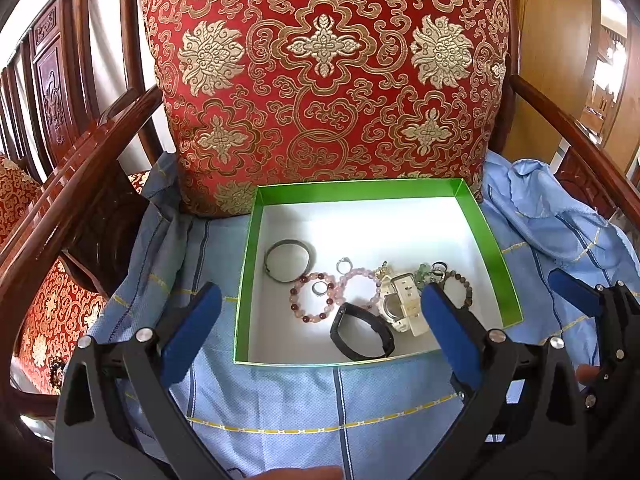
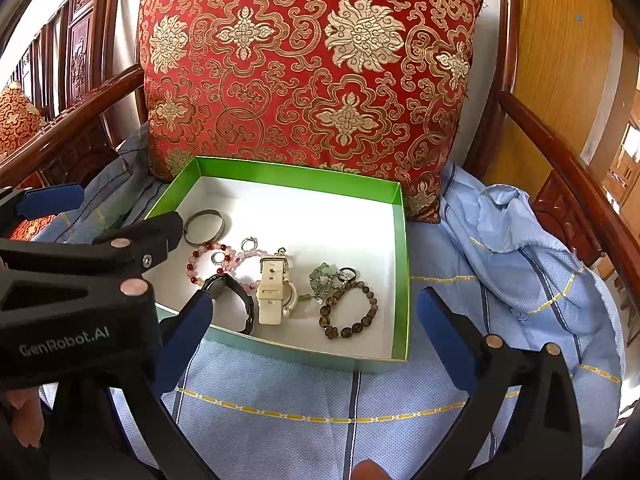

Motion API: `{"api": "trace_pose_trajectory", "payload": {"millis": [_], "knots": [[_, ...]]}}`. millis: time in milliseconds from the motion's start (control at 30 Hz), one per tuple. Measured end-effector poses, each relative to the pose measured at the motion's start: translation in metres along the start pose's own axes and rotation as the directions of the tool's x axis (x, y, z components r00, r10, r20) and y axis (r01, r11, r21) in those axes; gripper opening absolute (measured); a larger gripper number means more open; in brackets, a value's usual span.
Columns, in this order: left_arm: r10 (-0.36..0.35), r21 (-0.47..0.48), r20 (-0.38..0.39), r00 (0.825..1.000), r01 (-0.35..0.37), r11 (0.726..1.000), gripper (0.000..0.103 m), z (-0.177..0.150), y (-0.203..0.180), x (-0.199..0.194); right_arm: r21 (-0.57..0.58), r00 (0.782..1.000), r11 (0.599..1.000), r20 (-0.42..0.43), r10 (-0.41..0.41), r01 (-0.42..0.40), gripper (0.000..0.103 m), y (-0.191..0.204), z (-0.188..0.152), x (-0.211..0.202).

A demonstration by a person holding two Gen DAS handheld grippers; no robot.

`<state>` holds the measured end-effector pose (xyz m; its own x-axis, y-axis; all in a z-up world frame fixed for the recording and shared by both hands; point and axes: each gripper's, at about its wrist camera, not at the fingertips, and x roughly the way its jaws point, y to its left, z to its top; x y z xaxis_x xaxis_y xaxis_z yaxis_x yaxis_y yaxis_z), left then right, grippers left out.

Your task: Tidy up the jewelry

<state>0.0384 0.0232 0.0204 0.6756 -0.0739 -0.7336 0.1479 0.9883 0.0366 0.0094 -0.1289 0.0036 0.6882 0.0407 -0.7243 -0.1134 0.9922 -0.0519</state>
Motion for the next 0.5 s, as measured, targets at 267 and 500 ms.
{"api": "trace_pose_trajectory", "payload": {"millis": [267,500], "knots": [[0.003,0.005,-0.003,1.0,-0.003,1.0,0.099,-0.0004,-0.0004,0.0001,0.001,1.0,1.0,-0.002,0.0,0.0,0.1,0.0004,-0.0001,0.0004],[0.007,0.004,0.0,1.0,-0.007,1.0,0.099,-0.0006,-0.0006,-0.0004,-0.001,1.0,1.0,-0.007,-0.001,0.001,0.1,0.0014,-0.0007,0.001]]}}
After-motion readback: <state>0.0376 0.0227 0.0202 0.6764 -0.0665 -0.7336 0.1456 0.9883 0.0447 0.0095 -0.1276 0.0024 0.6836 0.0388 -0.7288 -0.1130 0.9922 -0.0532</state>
